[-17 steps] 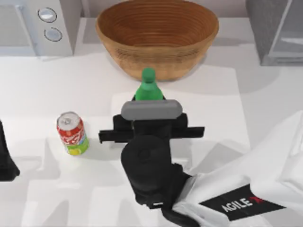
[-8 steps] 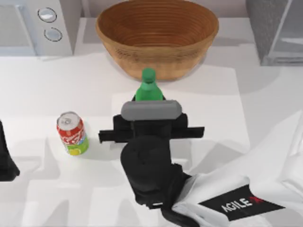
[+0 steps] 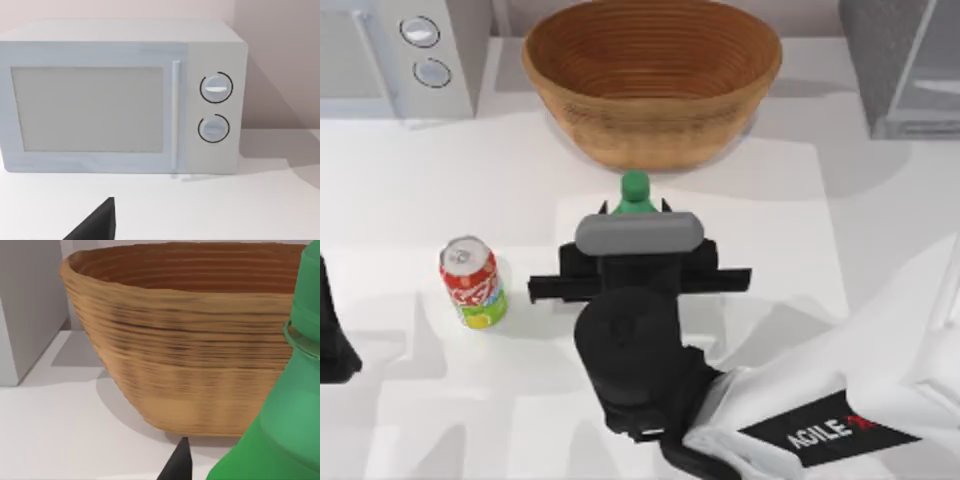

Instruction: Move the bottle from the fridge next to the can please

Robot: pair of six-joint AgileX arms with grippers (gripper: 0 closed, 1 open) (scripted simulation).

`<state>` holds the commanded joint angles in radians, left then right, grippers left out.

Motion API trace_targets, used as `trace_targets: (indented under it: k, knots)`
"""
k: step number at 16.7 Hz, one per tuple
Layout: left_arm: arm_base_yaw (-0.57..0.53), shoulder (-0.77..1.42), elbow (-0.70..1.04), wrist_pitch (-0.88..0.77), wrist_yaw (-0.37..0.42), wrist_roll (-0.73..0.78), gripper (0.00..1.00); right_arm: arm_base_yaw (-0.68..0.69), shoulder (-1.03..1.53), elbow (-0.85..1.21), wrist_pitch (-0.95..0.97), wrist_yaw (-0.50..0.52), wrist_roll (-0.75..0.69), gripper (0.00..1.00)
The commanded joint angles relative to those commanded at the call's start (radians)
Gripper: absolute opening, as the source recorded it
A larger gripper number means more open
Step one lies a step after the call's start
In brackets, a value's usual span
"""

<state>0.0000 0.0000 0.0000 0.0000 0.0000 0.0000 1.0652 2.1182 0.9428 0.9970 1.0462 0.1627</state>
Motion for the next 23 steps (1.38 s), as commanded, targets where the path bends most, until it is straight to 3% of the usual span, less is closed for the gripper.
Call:
trace_targets:
  k: [4, 5, 14, 23]
  knots:
    - [0.0, 0.0, 0.0, 0.0, 0.0, 0.0, 1.0, 0.0, 0.0, 0.0, 0.0, 0.0, 0.0, 0.98]
    - [0.0, 0.0, 0.0, 0.0, 0.0, 0.0, 1.0, 0.0, 0.0, 0.0, 0.0, 0.0, 0.0, 1.0]
    - [0.0, 0.0, 0.0, 0.0, 0.0, 0.0, 1.0, 0.001, -0.002, -0.003, 0.0, 0.003, 0.001, 1.0]
    - [0.0, 0.0, 0.0, 0.0, 0.0, 0.0, 1.0, 0.067, -0.032, -0.055, -0.006, 0.069, 0.028, 1.0]
